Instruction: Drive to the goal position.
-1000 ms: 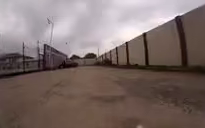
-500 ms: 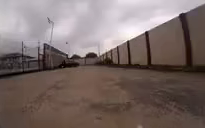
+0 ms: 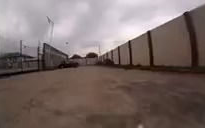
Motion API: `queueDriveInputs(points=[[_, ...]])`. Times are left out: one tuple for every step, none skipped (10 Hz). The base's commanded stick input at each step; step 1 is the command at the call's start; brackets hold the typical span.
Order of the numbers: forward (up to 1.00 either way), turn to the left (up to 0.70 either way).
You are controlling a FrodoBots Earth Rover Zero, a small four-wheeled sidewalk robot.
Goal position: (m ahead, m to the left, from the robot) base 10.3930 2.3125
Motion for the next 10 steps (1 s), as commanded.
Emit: queueDriveInputs(points=[[0.7, 0.0], [0.7, 0.0], [0.7, 0.0], [0.7, 0.0], [0.7, 0.0], [0.7, 0.0], [0.7, 0.0], [0.7, 0.0], [0.7, 0.0], [0.7, 0.0]])
